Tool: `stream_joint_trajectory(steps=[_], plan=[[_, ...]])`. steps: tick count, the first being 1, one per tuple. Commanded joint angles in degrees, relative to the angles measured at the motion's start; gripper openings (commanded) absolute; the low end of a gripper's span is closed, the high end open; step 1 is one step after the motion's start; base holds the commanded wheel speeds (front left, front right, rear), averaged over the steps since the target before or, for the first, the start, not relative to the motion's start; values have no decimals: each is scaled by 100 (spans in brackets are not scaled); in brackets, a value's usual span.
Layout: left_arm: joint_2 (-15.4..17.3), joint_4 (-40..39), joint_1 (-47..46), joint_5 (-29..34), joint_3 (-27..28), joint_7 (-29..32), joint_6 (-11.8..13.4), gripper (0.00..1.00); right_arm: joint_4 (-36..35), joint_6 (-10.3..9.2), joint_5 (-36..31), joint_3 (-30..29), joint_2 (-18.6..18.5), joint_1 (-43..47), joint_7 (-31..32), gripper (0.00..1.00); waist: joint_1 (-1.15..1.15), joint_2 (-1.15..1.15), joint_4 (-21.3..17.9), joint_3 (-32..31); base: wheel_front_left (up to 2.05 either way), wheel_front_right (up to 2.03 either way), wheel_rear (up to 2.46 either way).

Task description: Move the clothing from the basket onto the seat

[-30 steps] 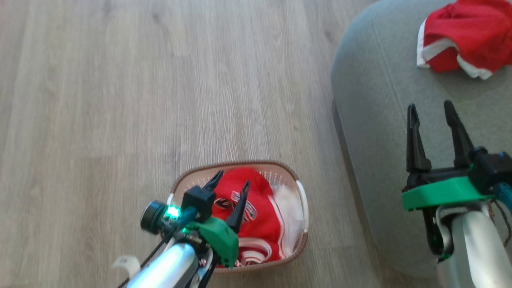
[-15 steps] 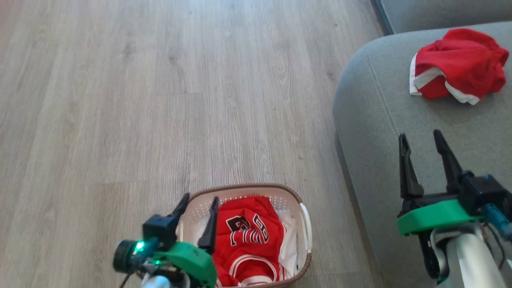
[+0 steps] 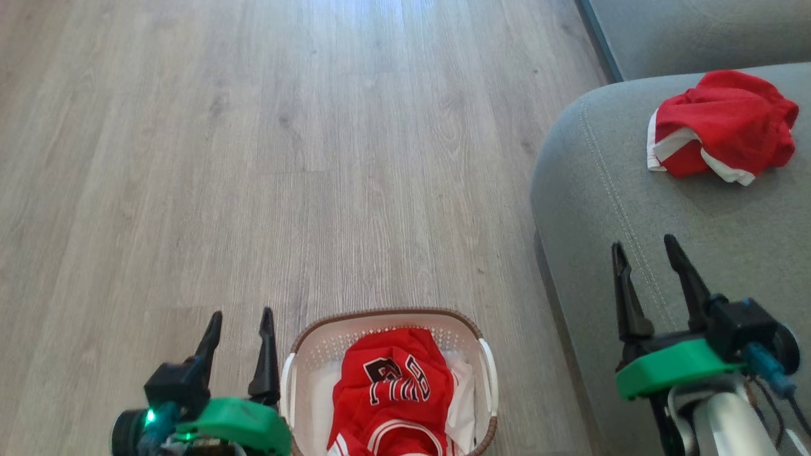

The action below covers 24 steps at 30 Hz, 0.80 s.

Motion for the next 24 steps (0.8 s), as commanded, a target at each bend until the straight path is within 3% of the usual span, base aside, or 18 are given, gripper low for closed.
stream_joint_trajectory(steps=[1, 24], plan=[[20, -249, -102, 76, 328, -78, 13, 100, -145, -2, 43, 180, 1, -19, -29, 100, 1, 0, 15, -29, 0, 0, 0], [-443, -302, 381, 688, 1178, -78, -384, 100, 196, -2, 292, 443, 1, 55, -29, 100, 1, 0, 74, -65, 0, 0, 0]])
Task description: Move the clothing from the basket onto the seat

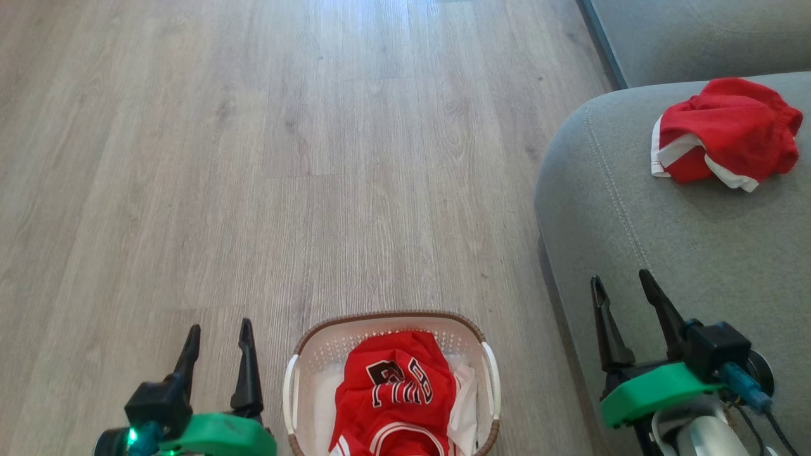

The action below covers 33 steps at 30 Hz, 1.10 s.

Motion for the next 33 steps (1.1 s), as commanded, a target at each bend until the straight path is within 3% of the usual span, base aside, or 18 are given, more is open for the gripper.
stream_joint_trajectory(steps=[1, 11, 19, 24, 33], plan=[[-20, -165, -136, 63, 290, -78, -25, 100, -150, -2, 38, 140, 1, -209, -29, 100, 0, 0, 2, 5, 0, 0, 0], [-118, -113, -135, 218, 389, -78, -156, 100, -152, -2, 46, 111, 1, -248, -29, 100, 0, 0, 13, 93, 0, 0, 0], [-74, 426, -701, 500, -24, -7, -431, 100, -340, -2, -116, -216, 1, -479, -29, 100, 0, 0, 35, 601, 0, 0, 0], [-203, 1171, -1546, 799, -543, 71, -792, 100, -660, -2, -253, -541, 1, -758, -29, 100, 0, 0, 90, 1319, 0, 0, 0], [-648, 3301, -3330, 1157, -1456, 45, -1339, 100, -1300, -2, -477, -861, 1, -1410, -29, 100, 0, 0, 46, 2683, 0, 0, 0]])
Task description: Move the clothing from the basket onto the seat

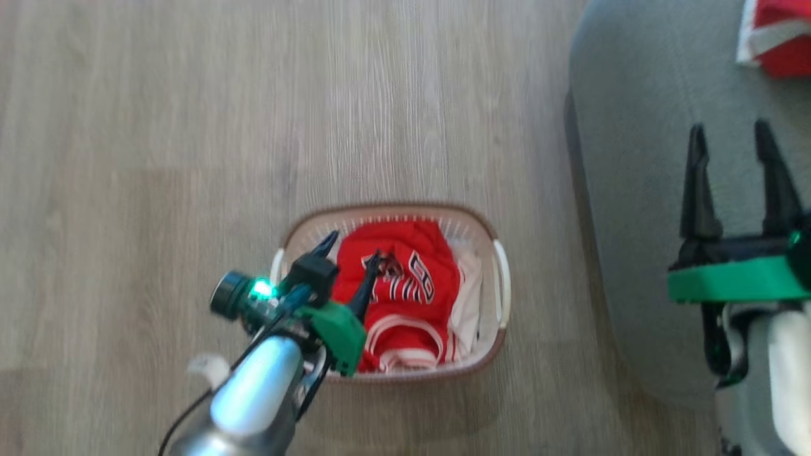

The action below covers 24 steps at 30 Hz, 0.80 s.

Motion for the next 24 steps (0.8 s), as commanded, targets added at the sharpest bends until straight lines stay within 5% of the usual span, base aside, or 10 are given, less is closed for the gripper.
stream_joint_trajectory(steps=[1, 11, 24], plan=[[4, 202, -409, 90, -21, -61, -80, 100, -324, -2, -70, 89, -6, -281, -29, 100, -1, 0, -35, 751, 0, 0, 0], [-36, 1305, -1607, -136, -1385, 52, -358, 100, -1094, -2, -176, 64, -6, -853, -29, 100, -1, 0, -121, 1932, 0, 0, 0], [-37, 2035, -2554, -618, -2692, 448, -91, 100, -1828, -2, -56, 267, -6, -1168, -29, 100, -1, 0, -413, 2997, 0, 0, 0]])
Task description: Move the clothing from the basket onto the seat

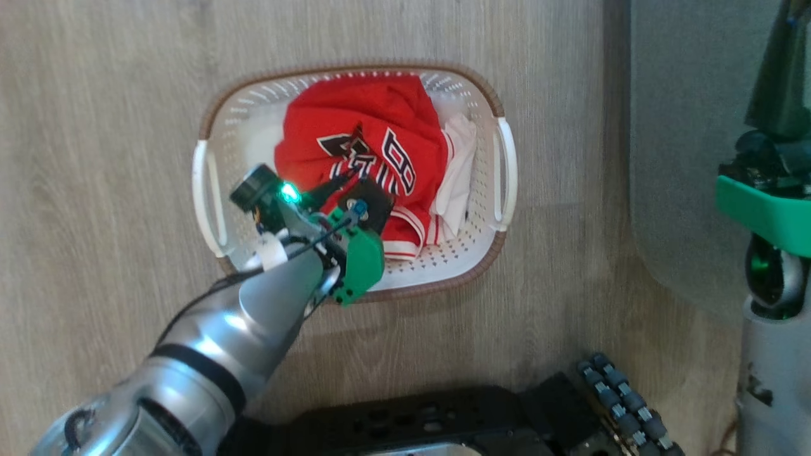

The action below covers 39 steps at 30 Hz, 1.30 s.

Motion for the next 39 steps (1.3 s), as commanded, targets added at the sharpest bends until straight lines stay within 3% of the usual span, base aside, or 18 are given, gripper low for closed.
stream_joint_trajectory(steps=[1, 10, 20, 21, 22, 23, 24, 32, 39], plan=[[23, -40, -9, -36, 21, -21, 40, 100, -239, -2, 38, 111, 1, 58, -28, 100, -1, 0, -104, 195, 0, 0, 0], [23, 271, -349, -229, -455, 72, 112, 100, -468, -2, 144, 161, 1, 27, -28, 100, -1, 0, -192, 539, 0, 0, 0], [23, 316, -569, -568, -694, -37, 396, 100, -513, -2, 174, 183, 1, 37, -28, 100, -1, 0, -226, 659, 0, 0, 0], [23, 304, -571, -611, -722, -36, 398, 78, -509, -2, 171, 186, 1, 40, -28, 100, -1, 0, -226, 658, 0, 0, 0], [23, 290, -572, -654, -750, -43, 397, 48, -505, -2, 169, 189, 1, 40, -28, 100, -1, 0, -226, 656, 0, 0, 0], [23, 275, -574, -696, -776, -59, 395, 32, -500, -2, 166, 191, 1, 39, -28, 100, -1, 0, -225, 655, 0, 0, 0], [23, 257, -575, -739, -800, -82, 391, 0, -496, -2, 163, 189, 1, 38, -28, 100, -1, 0, -222, 653, 0, 0, 0], [23, 16, -489, -1108, -950, -376, 338, 0, -274, -2, 148, 177, 1, 19, -28, 100, -1, 0, -126, 393, 0, 0, 0], [23, -383, -330, -1633, -830, -613, 340, 0, 130, -2, 116, 322, 1, 37, -28, 100, -1, 0, 44, -202, 0, 0, 0]])
